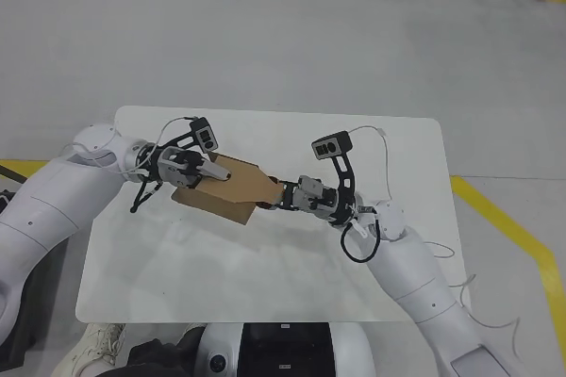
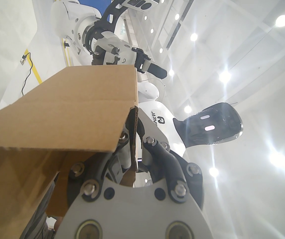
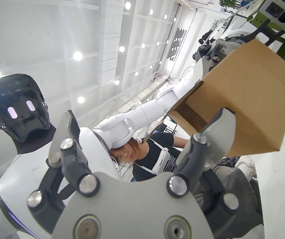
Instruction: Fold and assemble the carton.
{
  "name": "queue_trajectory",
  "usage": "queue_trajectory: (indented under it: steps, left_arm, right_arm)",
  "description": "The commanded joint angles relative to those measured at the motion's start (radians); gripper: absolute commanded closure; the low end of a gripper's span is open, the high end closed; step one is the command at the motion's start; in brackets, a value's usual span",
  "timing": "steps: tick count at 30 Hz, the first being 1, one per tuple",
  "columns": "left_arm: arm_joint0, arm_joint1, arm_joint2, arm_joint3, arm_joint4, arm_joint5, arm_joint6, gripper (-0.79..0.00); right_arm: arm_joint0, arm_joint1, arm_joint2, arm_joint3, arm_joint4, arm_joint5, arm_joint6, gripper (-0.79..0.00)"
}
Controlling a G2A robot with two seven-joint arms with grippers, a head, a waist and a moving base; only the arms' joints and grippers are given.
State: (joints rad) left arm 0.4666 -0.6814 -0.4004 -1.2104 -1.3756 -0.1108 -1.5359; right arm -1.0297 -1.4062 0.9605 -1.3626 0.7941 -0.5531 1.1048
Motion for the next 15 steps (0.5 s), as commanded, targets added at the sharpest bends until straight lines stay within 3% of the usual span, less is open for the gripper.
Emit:
queue_trajectory:
  steps: [1,15]
  left_arm:
    - [-0.001,-0.001,0.003,0.001,0.000,0.001,0.000,0.000]
    - [-0.015,0.004,-0.019,0.095,-0.002,-0.051,0.000,0.000]
  right_arm:
    - [0.005,-0.002,-0.006,0.006,-0.004,-0.001,-0.003,-0.785]
    - [-0.068,0.022,0.109,-0.077,0.000,0.010,-0.015,-0.785]
